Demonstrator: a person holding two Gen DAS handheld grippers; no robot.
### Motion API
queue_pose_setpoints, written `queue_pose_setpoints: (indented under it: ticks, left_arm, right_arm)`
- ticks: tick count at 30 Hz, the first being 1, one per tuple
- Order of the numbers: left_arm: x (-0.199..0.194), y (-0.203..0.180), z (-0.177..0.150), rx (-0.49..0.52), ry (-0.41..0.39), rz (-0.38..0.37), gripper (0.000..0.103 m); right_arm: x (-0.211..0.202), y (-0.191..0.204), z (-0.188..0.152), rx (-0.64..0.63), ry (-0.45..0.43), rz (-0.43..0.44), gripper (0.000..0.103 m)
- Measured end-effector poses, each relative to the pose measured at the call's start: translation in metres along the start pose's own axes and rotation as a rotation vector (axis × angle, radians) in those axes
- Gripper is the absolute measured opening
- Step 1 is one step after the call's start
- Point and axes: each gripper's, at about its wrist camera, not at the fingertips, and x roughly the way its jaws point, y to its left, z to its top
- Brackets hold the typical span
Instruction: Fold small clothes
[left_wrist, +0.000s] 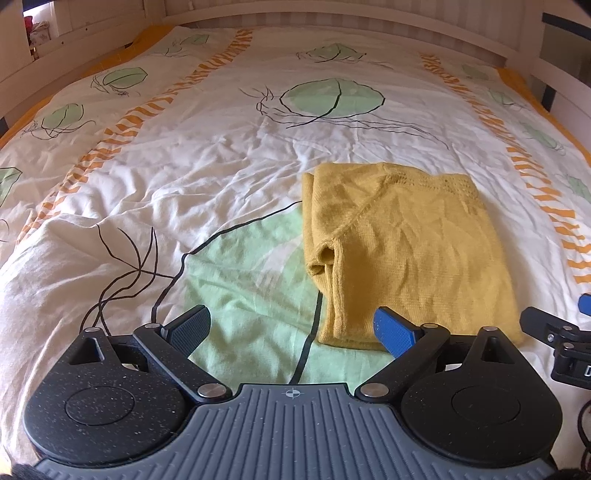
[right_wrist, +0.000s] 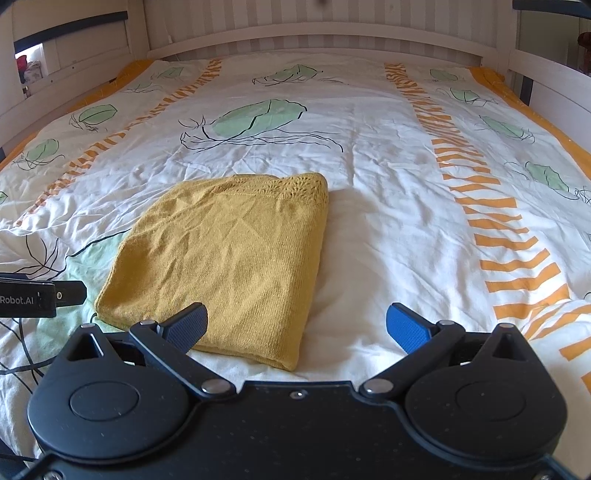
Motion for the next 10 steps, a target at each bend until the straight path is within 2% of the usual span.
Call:
queue_pose_setpoints:
  ticks: [10]
  left_arm:
    - [0.0008, -0.0012, 0.0008, 0.011, -0.001, 0.012, 0.096]
  right_arm:
    - [0.0011, -0.0003, -0.0004, 0.007, 0.0, 0.003, 0.103]
